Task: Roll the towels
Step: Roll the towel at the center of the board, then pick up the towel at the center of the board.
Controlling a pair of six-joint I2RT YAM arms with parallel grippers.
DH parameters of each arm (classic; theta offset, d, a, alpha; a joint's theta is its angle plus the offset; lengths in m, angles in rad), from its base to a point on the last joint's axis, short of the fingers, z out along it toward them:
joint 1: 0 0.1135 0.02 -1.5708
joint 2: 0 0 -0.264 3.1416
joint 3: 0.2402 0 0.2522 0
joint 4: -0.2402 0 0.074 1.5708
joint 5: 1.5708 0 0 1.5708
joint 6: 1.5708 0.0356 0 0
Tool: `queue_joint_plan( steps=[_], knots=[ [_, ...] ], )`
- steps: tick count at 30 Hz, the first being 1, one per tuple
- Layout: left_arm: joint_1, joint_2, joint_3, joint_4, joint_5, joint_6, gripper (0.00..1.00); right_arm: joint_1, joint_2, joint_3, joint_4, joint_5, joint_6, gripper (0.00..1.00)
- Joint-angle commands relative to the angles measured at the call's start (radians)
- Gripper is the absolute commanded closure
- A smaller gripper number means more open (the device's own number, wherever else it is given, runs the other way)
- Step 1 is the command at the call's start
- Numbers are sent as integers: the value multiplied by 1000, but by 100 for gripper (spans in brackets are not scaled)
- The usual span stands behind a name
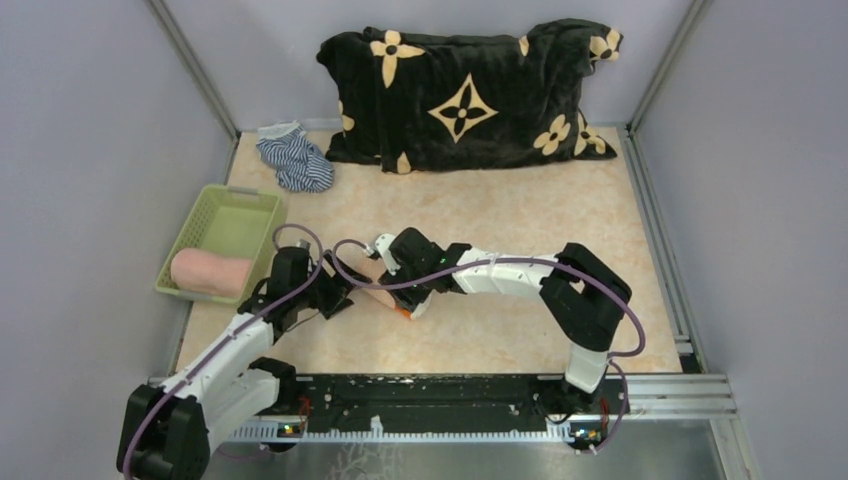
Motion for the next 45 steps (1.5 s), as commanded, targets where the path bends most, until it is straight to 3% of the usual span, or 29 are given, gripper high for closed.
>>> queue_joint_plan(
  steps=[1,9,17,28,35,39,45],
  knots=[
    [-25,-72,-83,74,44,-113,17,-13,49,-49,-3,-263,124,54],
    [-162,-47,-178,258,-64,-257,16,-71,72,-80,107,-430,292,53],
    [-191,45,-242,459,-89,-314,17,-122,130,-134,254,-568,435,53],
    [-251,218,-246,622,-80,-307,20,-131,169,-100,269,-594,450,53],
    [-255,299,-249,700,-91,-300,37,-132,103,-100,298,-604,437,48],
    [-253,245,-208,634,-169,-262,47,-148,1,-100,255,-555,403,40],
    [-176,123,-152,549,-245,-227,51,-207,-214,-99,124,-441,321,32]
  ],
)
